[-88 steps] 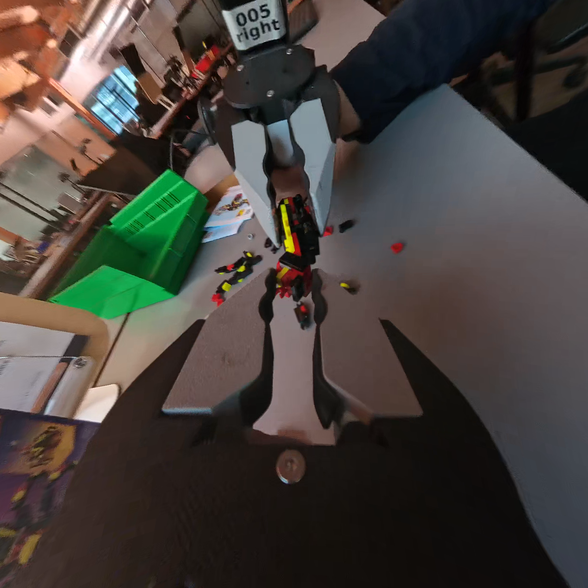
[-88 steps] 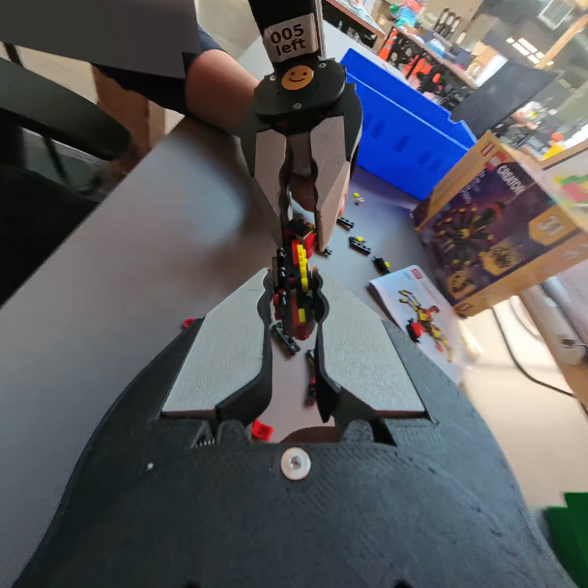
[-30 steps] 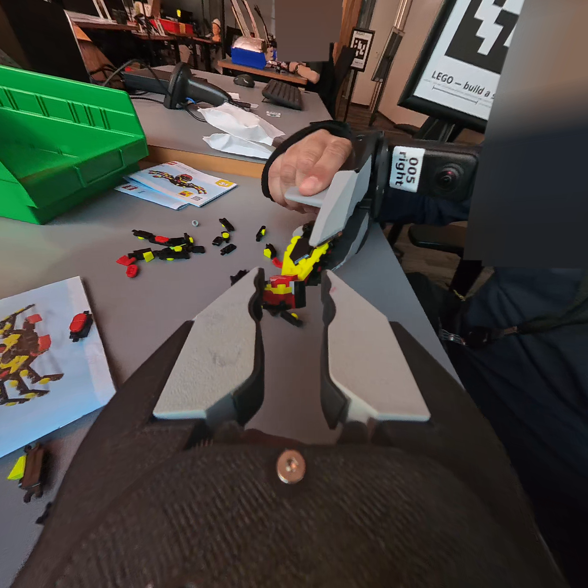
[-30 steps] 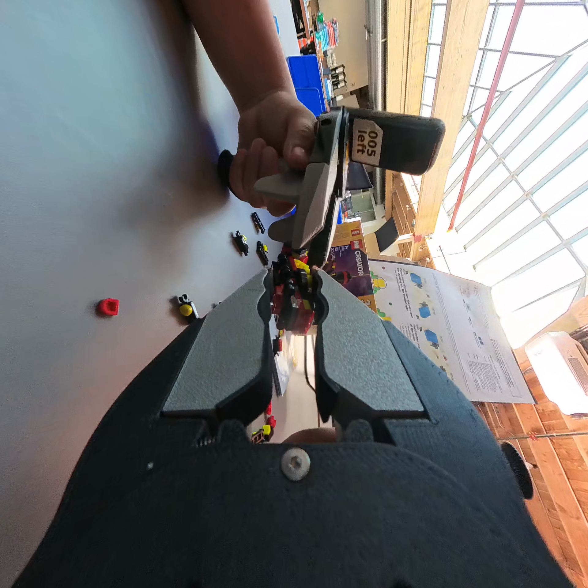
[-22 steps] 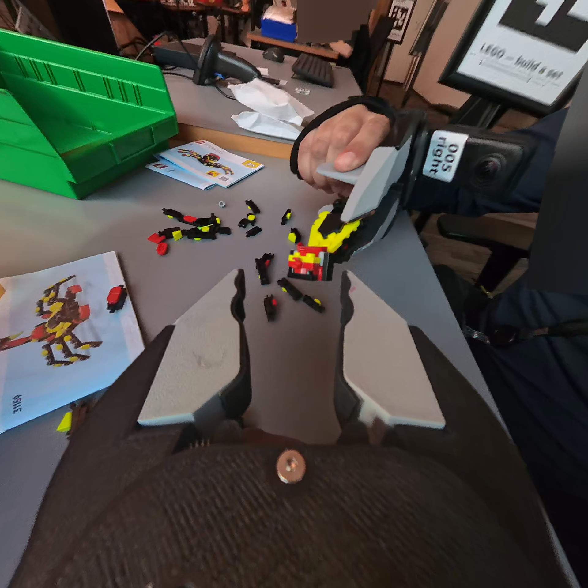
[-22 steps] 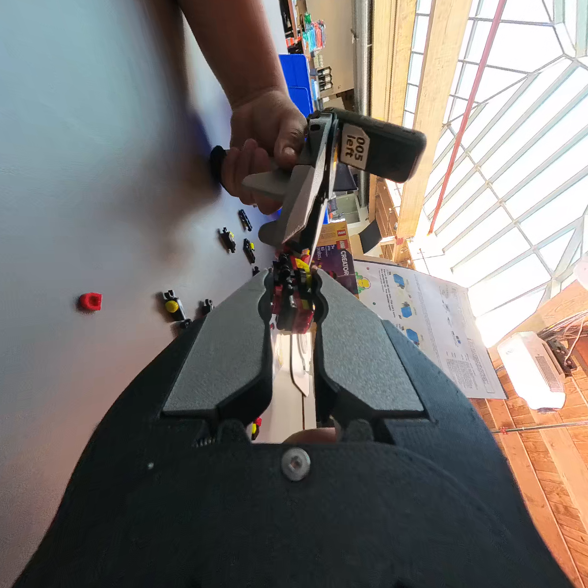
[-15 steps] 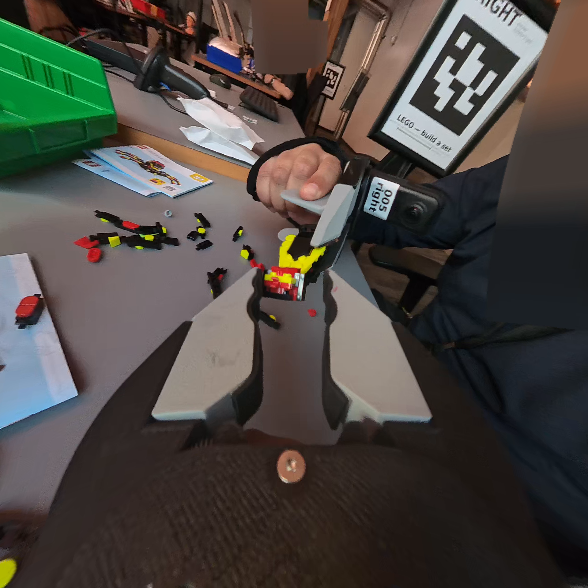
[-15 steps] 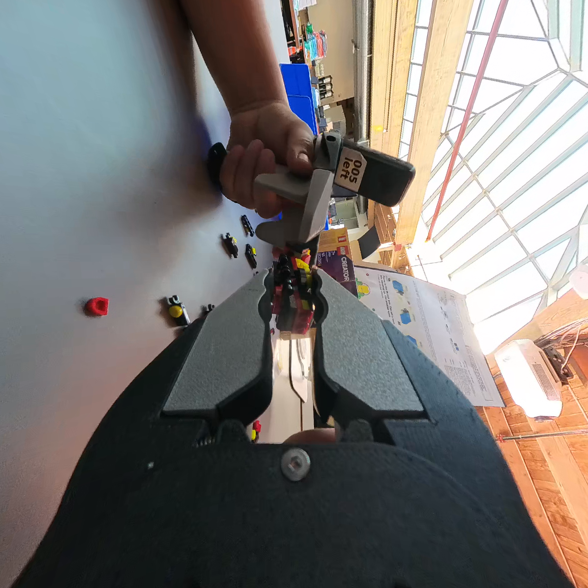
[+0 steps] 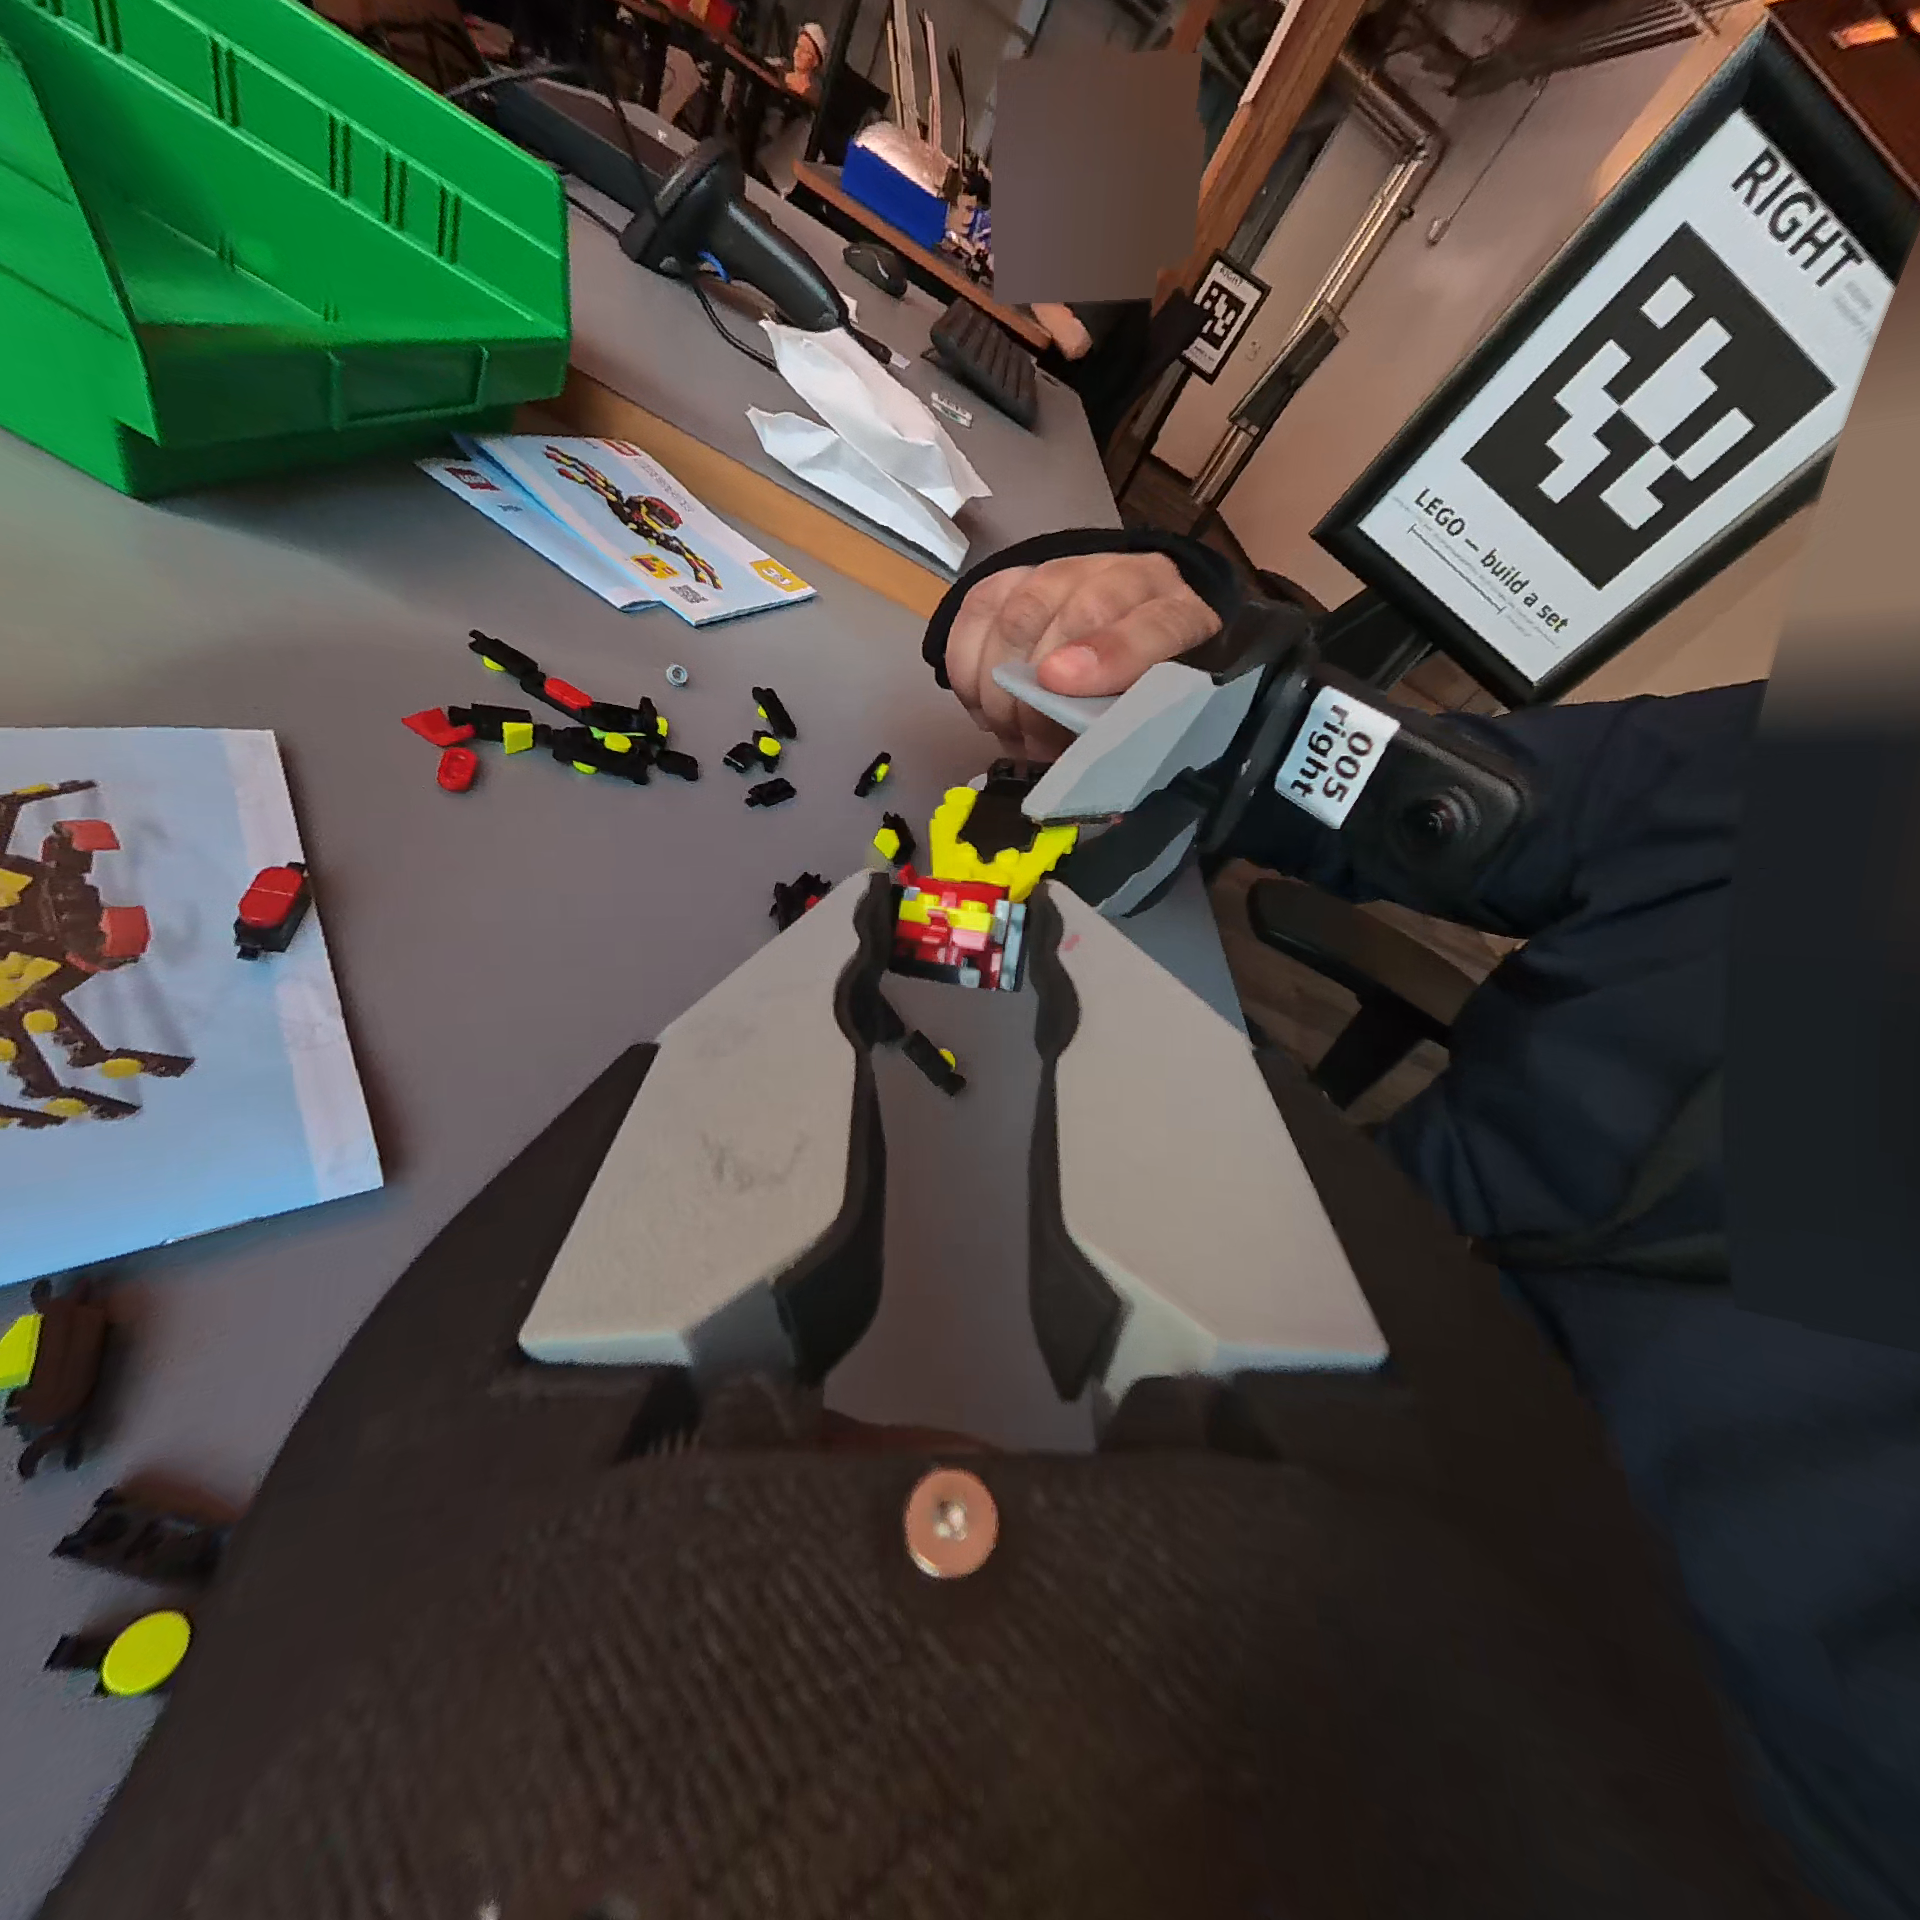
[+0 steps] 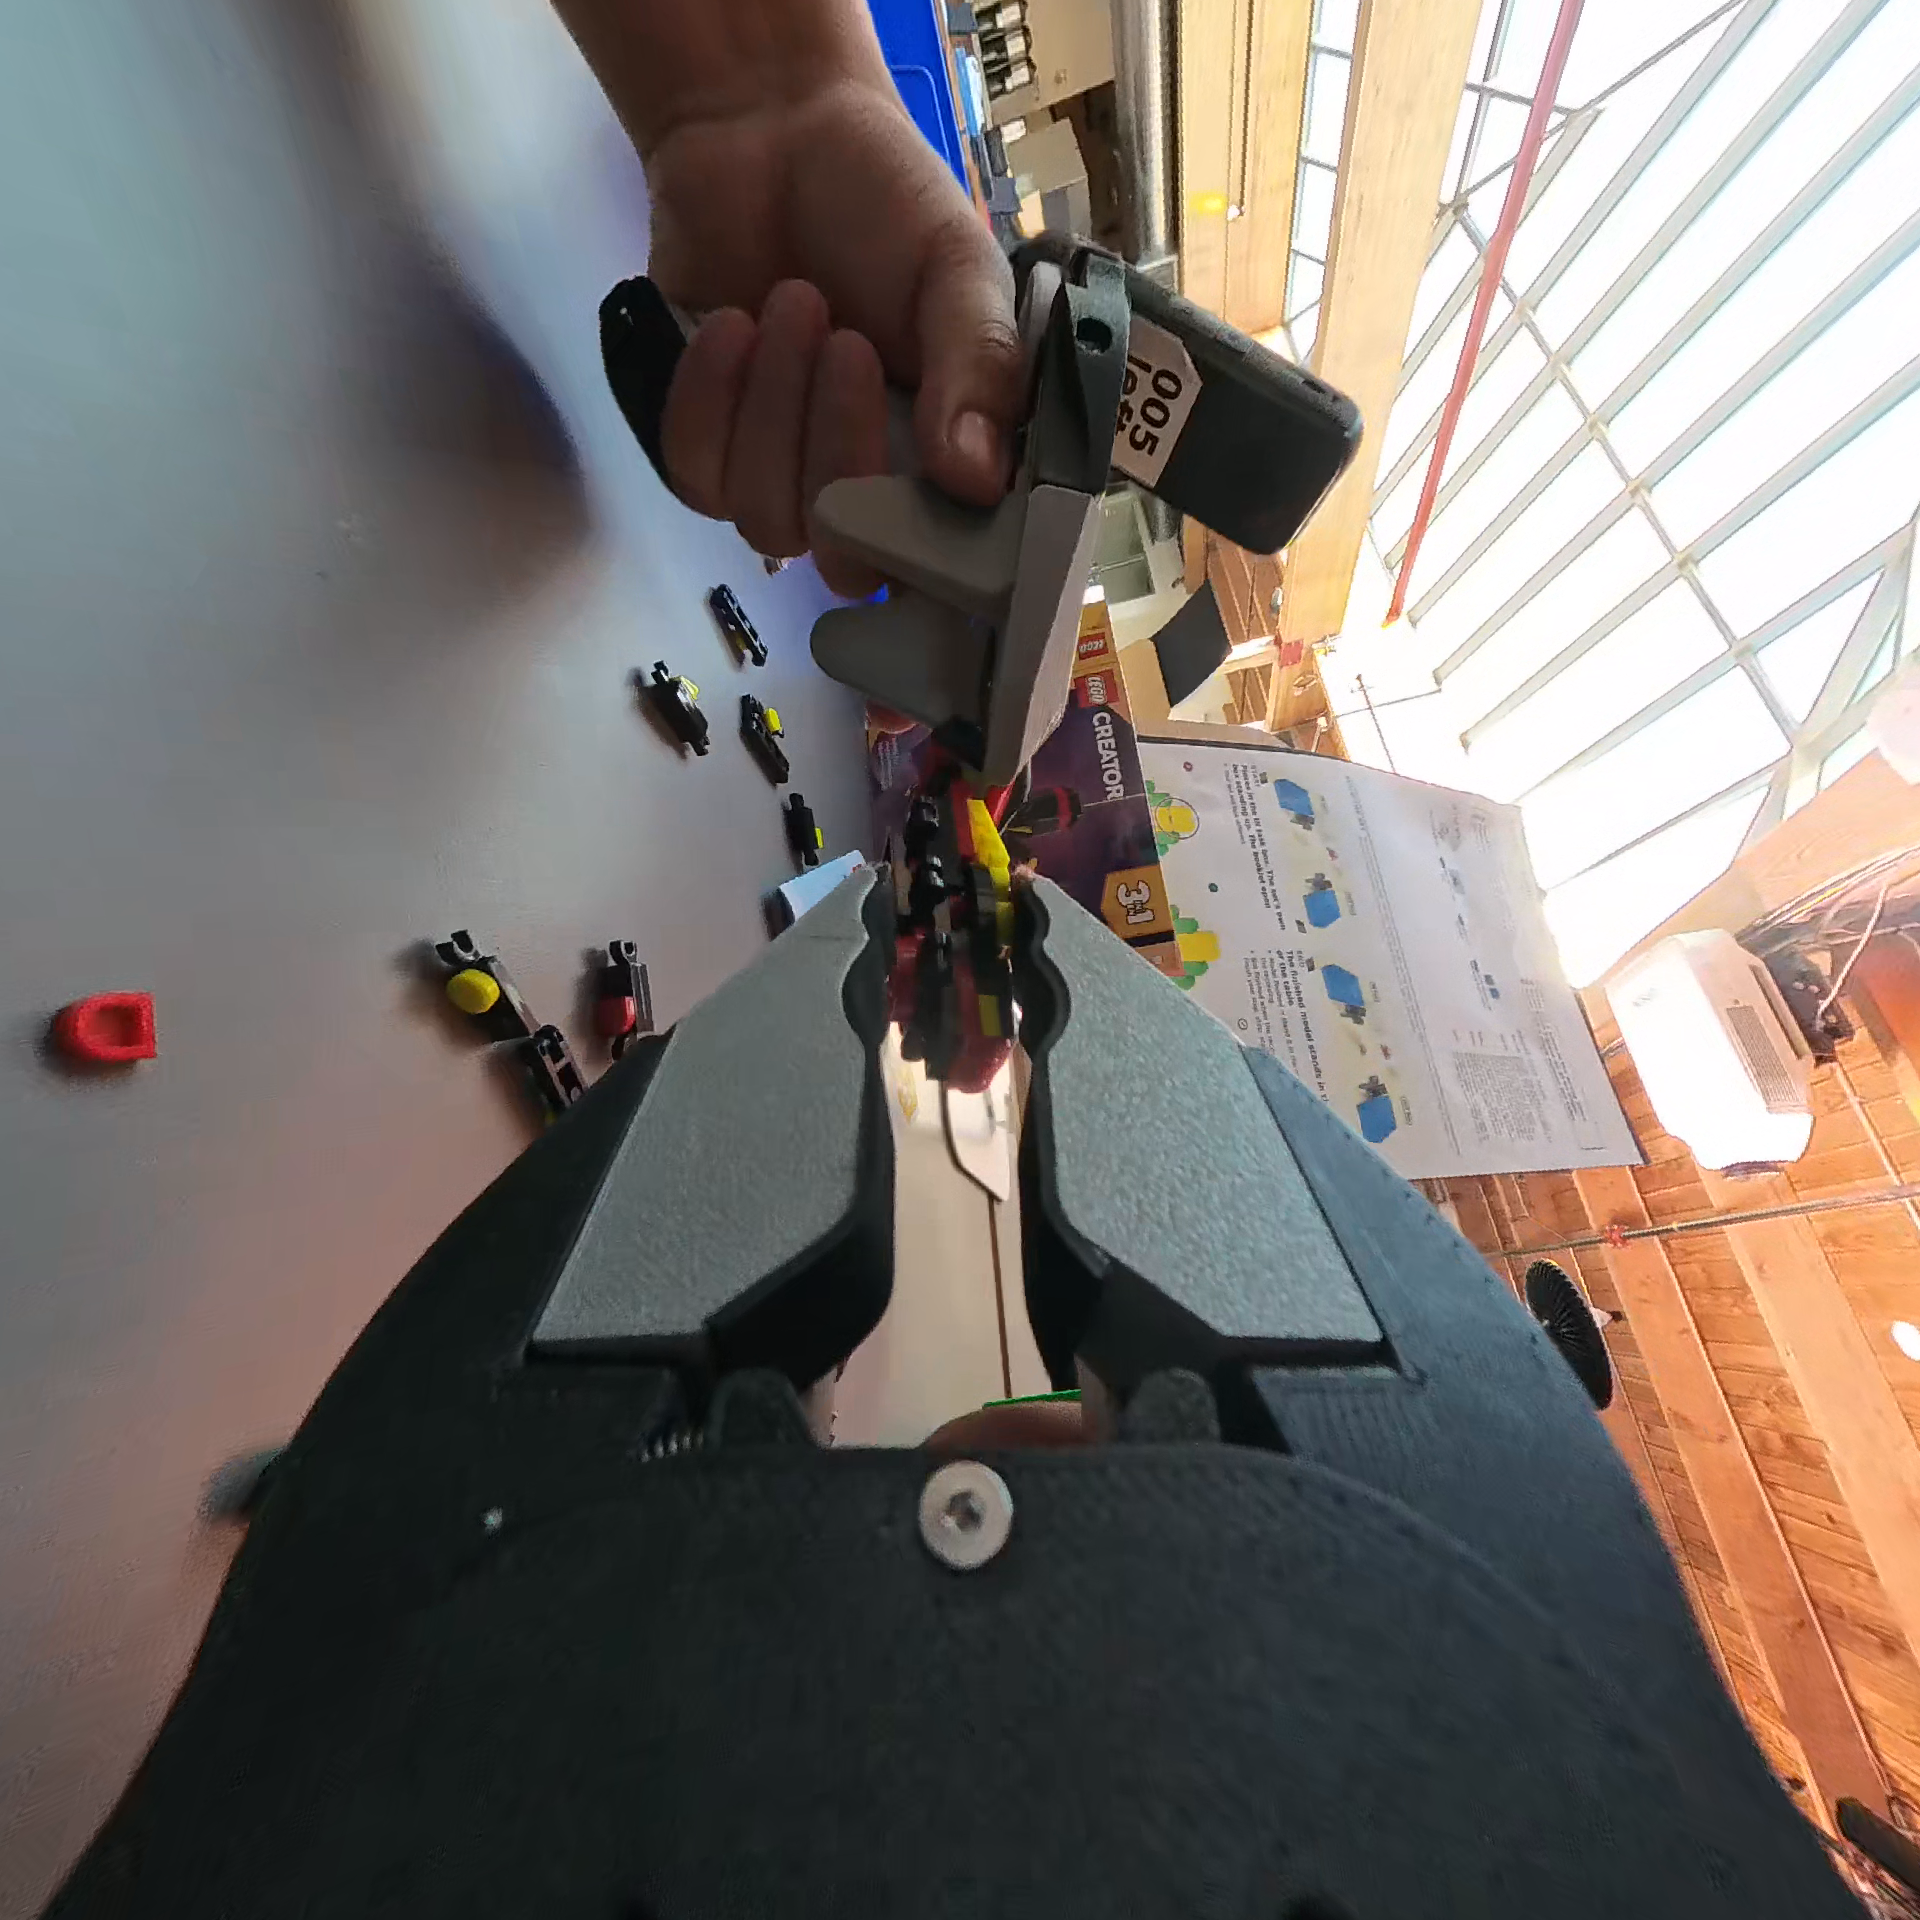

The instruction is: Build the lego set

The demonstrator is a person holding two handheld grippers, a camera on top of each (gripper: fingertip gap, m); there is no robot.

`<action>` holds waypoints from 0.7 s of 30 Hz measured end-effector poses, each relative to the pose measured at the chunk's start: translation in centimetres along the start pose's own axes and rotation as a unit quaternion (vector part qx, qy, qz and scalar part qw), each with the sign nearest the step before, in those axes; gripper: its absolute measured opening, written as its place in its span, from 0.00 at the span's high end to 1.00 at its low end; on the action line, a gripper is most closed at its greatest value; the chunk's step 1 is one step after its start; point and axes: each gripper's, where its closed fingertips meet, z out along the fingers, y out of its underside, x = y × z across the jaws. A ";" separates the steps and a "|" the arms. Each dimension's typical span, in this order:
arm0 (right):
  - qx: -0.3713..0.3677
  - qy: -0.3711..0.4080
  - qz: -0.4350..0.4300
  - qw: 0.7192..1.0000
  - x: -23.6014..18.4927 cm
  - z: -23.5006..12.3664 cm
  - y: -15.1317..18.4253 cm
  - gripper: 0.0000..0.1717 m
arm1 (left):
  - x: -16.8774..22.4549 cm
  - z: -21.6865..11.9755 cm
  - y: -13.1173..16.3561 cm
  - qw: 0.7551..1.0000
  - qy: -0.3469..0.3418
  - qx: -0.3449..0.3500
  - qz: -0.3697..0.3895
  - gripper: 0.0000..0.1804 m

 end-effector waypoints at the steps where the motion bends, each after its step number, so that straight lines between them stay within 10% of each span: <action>1: 0.001 0.001 0.002 1.000 0.0 0.0 0.1 0.89 | 0.0 -0.1 0.0 1.000 -0.006 -0.003 0.004 0.87; 11: 0.015 -0.014 0.047 0.999 0.0 0.1 0.3 0.89 | 0.1 -0.2 0.0 0.998 -0.041 -0.020 0.051 0.87; 16: 0.044 -0.141 0.231 0.962 -2.9 -0.4 1.5 0.91 | -1.2 0.6 1.8 0.952 -0.135 -0.077 0.262 0.86; 21: 0.064 -0.130 0.348 0.926 -0.5 -0.6 1.3 0.71 | -0.4 0.9 0.4 0.956 -0.116 -0.011 0.270 0.87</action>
